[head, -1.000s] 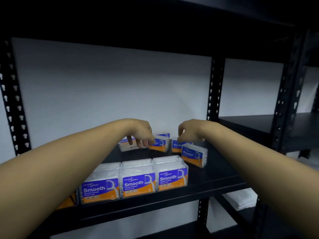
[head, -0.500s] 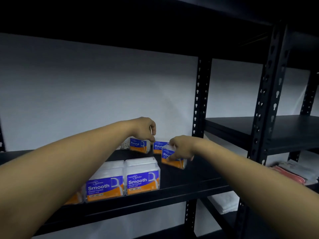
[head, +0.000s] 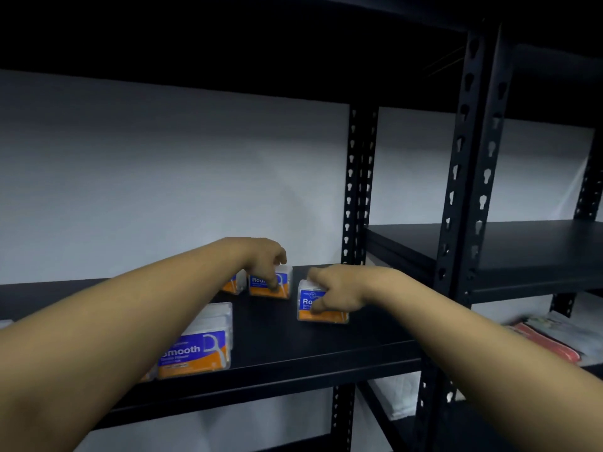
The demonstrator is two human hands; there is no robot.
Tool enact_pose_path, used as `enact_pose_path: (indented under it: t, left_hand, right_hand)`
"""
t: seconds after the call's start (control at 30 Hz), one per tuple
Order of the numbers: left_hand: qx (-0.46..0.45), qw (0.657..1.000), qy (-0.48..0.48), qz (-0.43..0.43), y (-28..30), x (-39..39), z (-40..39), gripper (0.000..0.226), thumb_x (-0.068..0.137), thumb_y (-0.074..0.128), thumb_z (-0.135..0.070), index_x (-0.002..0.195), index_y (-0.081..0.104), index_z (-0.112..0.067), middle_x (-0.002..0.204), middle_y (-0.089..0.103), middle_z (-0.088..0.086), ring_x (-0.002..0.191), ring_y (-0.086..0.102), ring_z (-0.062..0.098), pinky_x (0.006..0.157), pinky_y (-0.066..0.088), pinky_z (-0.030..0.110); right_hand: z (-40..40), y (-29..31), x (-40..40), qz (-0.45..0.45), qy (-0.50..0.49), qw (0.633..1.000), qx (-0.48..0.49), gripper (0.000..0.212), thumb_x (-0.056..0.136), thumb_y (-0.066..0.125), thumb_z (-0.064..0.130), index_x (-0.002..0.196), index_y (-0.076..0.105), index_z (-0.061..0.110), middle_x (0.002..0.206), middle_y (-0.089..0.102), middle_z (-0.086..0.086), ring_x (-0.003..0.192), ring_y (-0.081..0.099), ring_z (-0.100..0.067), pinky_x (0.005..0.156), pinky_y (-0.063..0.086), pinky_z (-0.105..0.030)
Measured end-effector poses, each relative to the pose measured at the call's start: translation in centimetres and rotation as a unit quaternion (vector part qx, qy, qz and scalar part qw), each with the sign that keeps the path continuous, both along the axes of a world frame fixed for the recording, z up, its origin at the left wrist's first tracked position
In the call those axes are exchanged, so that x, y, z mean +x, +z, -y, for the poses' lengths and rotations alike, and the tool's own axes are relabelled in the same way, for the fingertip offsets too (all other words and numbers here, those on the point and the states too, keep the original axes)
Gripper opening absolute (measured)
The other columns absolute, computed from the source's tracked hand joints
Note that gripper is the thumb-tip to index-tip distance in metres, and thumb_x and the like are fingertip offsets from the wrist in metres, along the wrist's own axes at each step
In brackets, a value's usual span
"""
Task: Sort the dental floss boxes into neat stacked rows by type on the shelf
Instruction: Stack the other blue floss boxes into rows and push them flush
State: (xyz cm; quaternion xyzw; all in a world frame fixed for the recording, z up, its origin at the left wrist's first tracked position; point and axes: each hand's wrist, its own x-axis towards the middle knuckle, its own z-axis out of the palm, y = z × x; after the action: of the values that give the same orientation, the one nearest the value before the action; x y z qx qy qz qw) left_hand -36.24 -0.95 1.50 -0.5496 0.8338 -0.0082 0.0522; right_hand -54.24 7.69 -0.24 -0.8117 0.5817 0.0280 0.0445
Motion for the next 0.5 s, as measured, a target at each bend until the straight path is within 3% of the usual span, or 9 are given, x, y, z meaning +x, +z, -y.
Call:
enact_pose_path:
  t: [0.17, 0.27, 0.37, 0.5]
  left_hand:
    - [-0.027, 0.999, 0.035, 0.024, -0.8, -0.2, -0.2, 0.063, 0.085, 0.075, -0.040, 0.141, 0.050, -0.026, 0.141, 0.055, -0.002, 0.122, 0.055, 0.022, 0.100, 0.045, 0.037]
    - [-0.047, 0.998, 0.034, 0.034, -1.1, -0.2, -0.8, 0.051, 0.084, 0.075, -0.043, 0.129, 0.058, -0.027, 0.128, 0.062, -0.003, 0.113, 0.058, 0.021, 0.094, 0.044, 0.037]
    - [-0.027, 0.999, 0.026, 0.016, -1.1, 0.1, -1.5, 0.041, 0.084, 0.076, -0.042, 0.118, 0.063, -0.023, 0.121, 0.065, 0.000, 0.104, 0.061, 0.022, 0.090, 0.052, 0.038]
    - [0.016, 1.000, 0.020, 0.000, -0.7, 0.4, -3.3, 0.044, 0.083, 0.077, -0.042, 0.119, 0.063, -0.023, 0.118, 0.066, -0.001, 0.103, 0.064, 0.021, 0.092, 0.054, 0.040]
  right_hand:
    - [0.0, -0.8, -1.3, 0.012, 0.052, 0.999, 0.003, 0.030, 0.097, 0.062, 0.041, 0.113, 0.042, 0.026, 0.108, 0.056, 0.000, 0.093, 0.056, -0.019, 0.076, 0.042, -0.033]
    - [0.1, -1.2, -1.7, 0.023, 0.080, 0.996, 0.004, 0.029, 0.097, 0.063, 0.039, 0.110, 0.041, 0.027, 0.106, 0.056, 0.000, 0.091, 0.056, -0.019, 0.075, 0.042, -0.033]
    - [0.2, -1.4, -1.9, 0.036, 0.100, 0.994, 0.002, 0.028, 0.096, 0.062, 0.038, 0.112, 0.043, 0.026, 0.106, 0.058, 0.000, 0.092, 0.057, -0.020, 0.075, 0.042, -0.033]
    - [0.4, -1.9, -2.3, 0.051, 0.120, 0.991, -0.009, 0.031, 0.095, 0.062, 0.038, 0.117, 0.047, 0.021, 0.109, 0.063, -0.005, 0.093, 0.060, -0.023, 0.076, 0.046, -0.035]
